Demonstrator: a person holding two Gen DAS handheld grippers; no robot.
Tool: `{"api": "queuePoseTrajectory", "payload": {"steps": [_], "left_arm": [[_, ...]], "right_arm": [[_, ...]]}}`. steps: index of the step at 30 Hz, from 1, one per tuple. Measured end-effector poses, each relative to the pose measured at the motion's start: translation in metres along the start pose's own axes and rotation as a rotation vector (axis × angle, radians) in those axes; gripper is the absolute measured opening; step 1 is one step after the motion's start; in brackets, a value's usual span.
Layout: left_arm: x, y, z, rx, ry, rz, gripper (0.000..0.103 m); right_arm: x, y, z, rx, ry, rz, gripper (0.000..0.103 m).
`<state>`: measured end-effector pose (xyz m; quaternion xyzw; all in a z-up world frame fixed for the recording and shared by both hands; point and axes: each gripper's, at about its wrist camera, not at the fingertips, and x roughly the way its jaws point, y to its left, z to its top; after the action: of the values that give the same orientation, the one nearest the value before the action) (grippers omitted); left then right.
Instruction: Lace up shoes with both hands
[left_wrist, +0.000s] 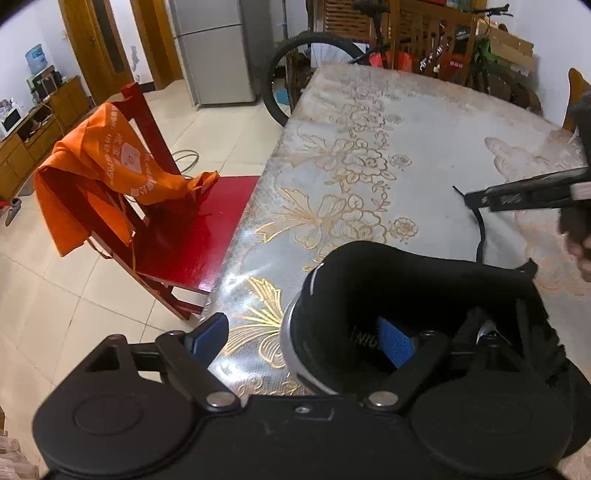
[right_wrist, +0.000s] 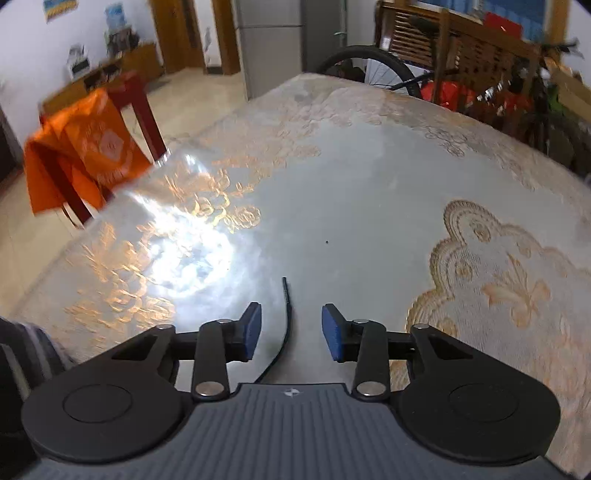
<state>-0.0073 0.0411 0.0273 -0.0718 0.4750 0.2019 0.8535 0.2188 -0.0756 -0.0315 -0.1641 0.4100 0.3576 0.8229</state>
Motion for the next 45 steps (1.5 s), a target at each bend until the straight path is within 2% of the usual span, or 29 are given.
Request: {"api": "queuePoseTrajectory", "payload": {"steps": [2,4,5,7,9,12,14,17,19,22,25,27,33,37,38,41,45], "left_arm": [[-0.009,0.002,-0.001,-0.018,-0.012,-0.015,0.085],[-0.019,0.003,-0.001,-0.039,-0.027,-0.045,0.085],[-0.024,0.000,0.000,-0.032,-0.032,-0.053,0.085],[-0.033,-0.005,0.002,-0.018,-0.042,-0.069,0.085],[-0.043,-0.010,0.003,-0.004,-0.051,-0.084,0.085],[-0.048,-0.013,-0.002,0.010,-0.058,-0.037,0.085],[-0.053,-0.007,-0.008,-0.034,-0.060,-0.012,0.085],[-0.060,0.010,-0.016,-0.136,-0.051,-0.009,0.085],[-0.064,0.020,-0.022,-0.182,-0.029,-0.003,0.085],[-0.064,0.027,-0.035,-0.196,0.021,0.029,0.085],[-0.056,0.029,-0.049,-0.196,0.065,0.043,0.085],[-0.043,0.027,-0.056,-0.193,0.085,0.028,0.085],[-0.011,0.011,-0.037,-0.109,0.054,0.005,0.084],[0.004,0.004,-0.021,-0.037,0.029,0.006,0.080],[0.006,0.003,-0.017,-0.017,0.019,0.008,0.076],[0.001,0.005,-0.012,-0.016,-0.001,-0.017,0.073],[-0.006,0.008,-0.005,-0.014,-0.028,-0.050,0.073]], "right_arm": [[0.004,-0.002,-0.003,-0.043,0.018,-0.012,0.029],[0.001,-0.003,-0.007,-0.069,-0.006,-0.009,0.002],[-0.002,-0.006,-0.009,-0.073,-0.007,-0.015,0.000],[-0.009,-0.014,-0.013,-0.043,-0.029,-0.016,0.000],[-0.027,-0.032,-0.017,0.038,-0.097,-0.030,0.000],[-0.072,-0.071,-0.031,0.199,-0.236,-0.063,0.000],[-0.113,-0.098,-0.044,0.274,-0.335,-0.089,0.000],[-0.174,-0.115,-0.065,0.258,-0.469,-0.016,0.000],[-0.205,-0.112,-0.076,0.172,-0.524,0.054,0.000],[-0.220,-0.080,-0.092,-0.072,-0.479,0.122,0.000],[-0.191,-0.055,-0.111,-0.201,-0.350,0.186,0.000],[-0.168,-0.050,-0.119,-0.209,-0.282,0.220,0.000],[-0.141,-0.027,-0.144,-0.189,-0.134,0.317,0.000],[-0.149,-0.016,-0.162,-0.091,-0.101,0.376,0.000],[-0.151,-0.013,-0.167,-0.056,-0.093,0.397,0.000],[-0.155,0.006,-0.180,0.020,-0.068,0.467,0.000],[-0.154,0.047,-0.191,0.027,-0.048,0.548,0.000]]}}
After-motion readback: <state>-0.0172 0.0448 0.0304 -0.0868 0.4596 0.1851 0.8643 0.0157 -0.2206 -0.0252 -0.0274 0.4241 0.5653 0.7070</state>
